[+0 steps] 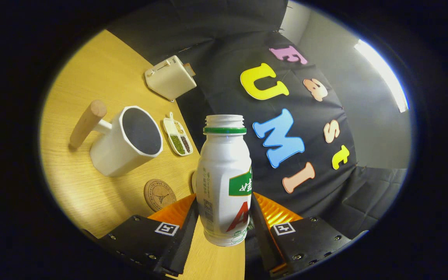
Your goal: Take the bottle from table, then pour the juice into the cup, finally place the bottle on the coaster
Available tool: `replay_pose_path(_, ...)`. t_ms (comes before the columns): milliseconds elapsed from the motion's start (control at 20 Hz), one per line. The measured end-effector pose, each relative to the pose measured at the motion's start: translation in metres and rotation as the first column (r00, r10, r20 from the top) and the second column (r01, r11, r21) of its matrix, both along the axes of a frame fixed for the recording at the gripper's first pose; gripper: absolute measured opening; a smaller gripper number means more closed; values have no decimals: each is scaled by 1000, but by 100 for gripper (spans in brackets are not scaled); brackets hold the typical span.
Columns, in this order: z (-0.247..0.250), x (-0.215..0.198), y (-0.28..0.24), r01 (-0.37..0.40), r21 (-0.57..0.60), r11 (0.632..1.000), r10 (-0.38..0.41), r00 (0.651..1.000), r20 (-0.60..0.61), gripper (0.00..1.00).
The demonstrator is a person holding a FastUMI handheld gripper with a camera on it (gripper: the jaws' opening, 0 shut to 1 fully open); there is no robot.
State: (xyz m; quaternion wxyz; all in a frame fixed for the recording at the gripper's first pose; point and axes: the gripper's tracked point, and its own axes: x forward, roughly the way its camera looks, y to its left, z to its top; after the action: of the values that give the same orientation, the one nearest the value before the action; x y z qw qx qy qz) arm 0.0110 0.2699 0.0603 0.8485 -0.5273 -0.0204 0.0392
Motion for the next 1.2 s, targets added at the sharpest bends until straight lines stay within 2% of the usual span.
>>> replay_pose_path(650,14,1,1,31,-199,979,-18,998,65,73)
replay_pose_path(1200,20,1,-1,55,-299,953,-22,993,112,73)
